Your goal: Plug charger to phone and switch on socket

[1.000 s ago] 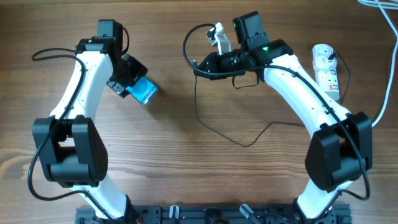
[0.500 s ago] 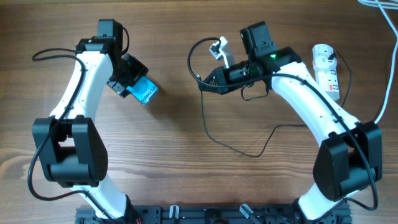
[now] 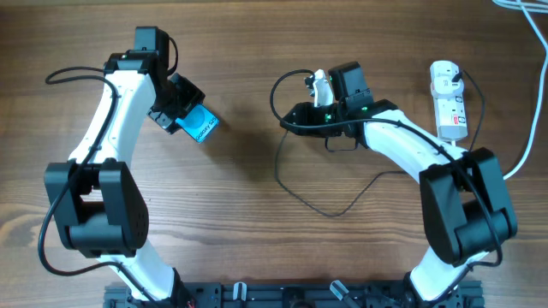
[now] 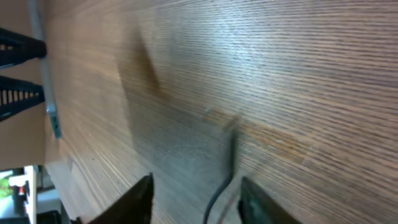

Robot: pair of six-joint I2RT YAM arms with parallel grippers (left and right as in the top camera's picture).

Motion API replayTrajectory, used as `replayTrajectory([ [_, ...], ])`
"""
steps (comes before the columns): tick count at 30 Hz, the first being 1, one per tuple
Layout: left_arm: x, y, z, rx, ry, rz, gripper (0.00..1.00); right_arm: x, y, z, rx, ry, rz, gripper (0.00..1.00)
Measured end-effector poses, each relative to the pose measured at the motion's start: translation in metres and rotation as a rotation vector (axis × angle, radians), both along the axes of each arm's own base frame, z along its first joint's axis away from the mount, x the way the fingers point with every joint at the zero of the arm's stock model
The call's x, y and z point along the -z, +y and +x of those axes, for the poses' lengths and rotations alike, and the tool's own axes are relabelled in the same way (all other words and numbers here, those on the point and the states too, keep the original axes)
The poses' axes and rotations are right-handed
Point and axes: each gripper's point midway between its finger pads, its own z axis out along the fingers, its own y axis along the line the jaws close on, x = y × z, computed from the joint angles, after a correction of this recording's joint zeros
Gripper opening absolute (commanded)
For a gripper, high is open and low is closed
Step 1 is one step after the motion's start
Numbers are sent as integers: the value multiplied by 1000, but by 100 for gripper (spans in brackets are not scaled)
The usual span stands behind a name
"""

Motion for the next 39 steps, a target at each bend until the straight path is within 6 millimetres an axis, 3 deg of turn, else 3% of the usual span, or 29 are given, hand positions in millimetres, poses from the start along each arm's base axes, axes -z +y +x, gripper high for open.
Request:
replayTrajectory([
  [3,0,-1,0,1,0,-6,4,0,-1,4,33,6,0,67],
  [5,0,-3,0,3,0,-15,4,2,-5,8,83,24,-13,68],
  [10,-1,-5,1,5,-6,-30,4,0,-3,12,116,34,5,68],
  [16,-2,-16,2,-64,5,-80,4,-22,15,12,89,59,147,64],
  [22,-3,-46,-2,-181,45,-137,4,-41,30,11,78,99,265,63],
  [28,-8,-72,-5,-292,95,-245,4,-43,43,3,79,140,280,62],
  [35,-12,-86,-8,-396,154,-334,4,-46,46,4,98,160,297,61],
  [39,-15,-93,-11,-402,178,-375,4,-53,60,0,68,135,318,59],
])
